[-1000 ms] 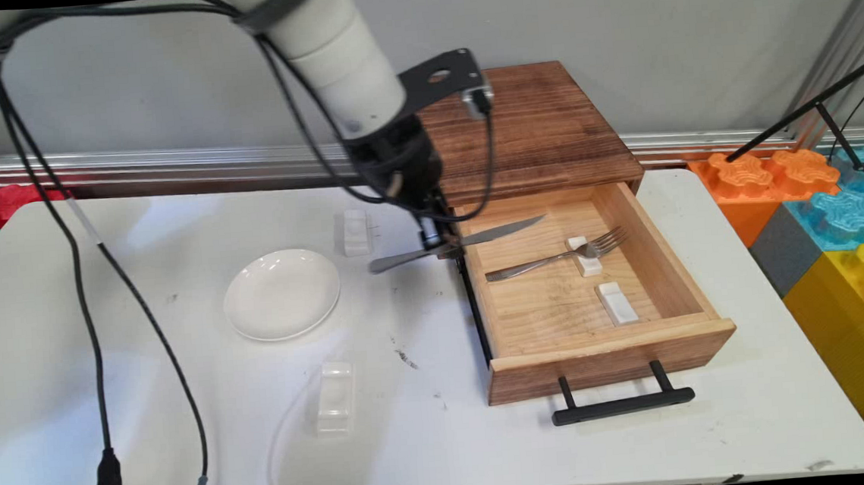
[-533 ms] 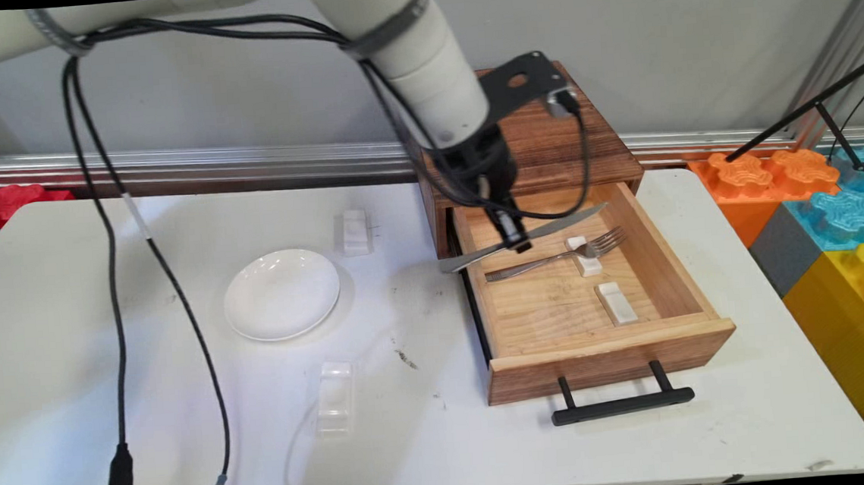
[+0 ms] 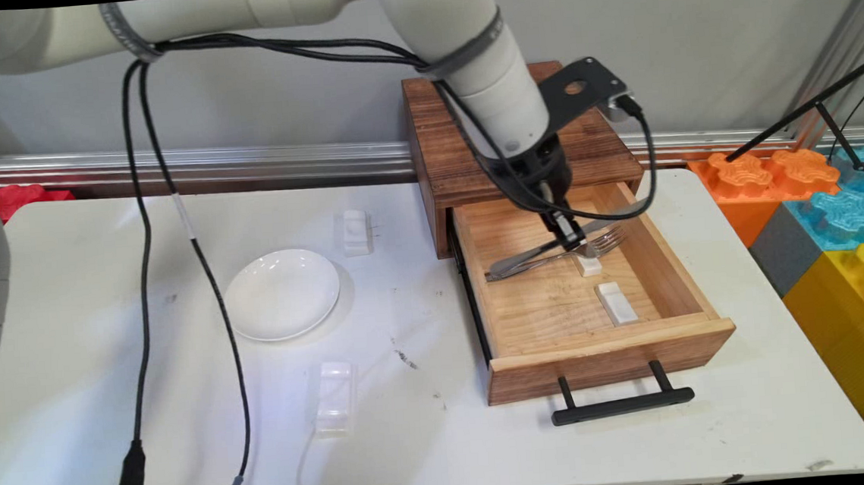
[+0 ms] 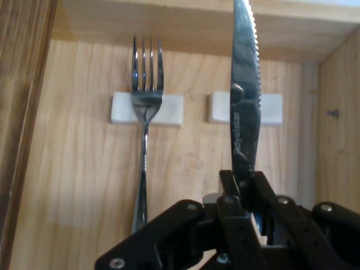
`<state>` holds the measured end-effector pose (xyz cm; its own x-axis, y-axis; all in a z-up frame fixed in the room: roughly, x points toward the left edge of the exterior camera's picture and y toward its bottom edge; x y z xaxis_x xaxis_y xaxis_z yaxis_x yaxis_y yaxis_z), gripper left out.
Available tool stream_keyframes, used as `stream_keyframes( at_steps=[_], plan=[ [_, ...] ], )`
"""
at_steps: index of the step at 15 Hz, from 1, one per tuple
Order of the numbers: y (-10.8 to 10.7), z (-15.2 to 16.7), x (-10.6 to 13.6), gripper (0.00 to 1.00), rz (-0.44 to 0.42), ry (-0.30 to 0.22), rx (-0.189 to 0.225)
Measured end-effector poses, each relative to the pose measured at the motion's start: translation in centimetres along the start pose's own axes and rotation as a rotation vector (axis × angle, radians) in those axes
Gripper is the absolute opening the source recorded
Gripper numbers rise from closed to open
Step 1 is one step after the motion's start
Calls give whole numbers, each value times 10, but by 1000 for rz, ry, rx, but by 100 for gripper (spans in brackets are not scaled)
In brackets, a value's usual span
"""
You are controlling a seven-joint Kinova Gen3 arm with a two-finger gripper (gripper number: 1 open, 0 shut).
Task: Place the picked object into the drawer
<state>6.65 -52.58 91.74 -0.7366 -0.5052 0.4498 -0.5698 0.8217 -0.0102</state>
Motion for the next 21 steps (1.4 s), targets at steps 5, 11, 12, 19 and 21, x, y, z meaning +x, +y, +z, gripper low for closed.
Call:
stream_keyframes(
  at_steps=[5,11,12,19,21],
  plan=[
    [6,18,15,0,-18,15,0],
    [10,42,24,0,-32,35,1],
    [11,46,25,0,-33,38,1],
    [10,69,23,0,-40,53,-3],
    [9,74,21,0,-40,54,-3]
  ],
)
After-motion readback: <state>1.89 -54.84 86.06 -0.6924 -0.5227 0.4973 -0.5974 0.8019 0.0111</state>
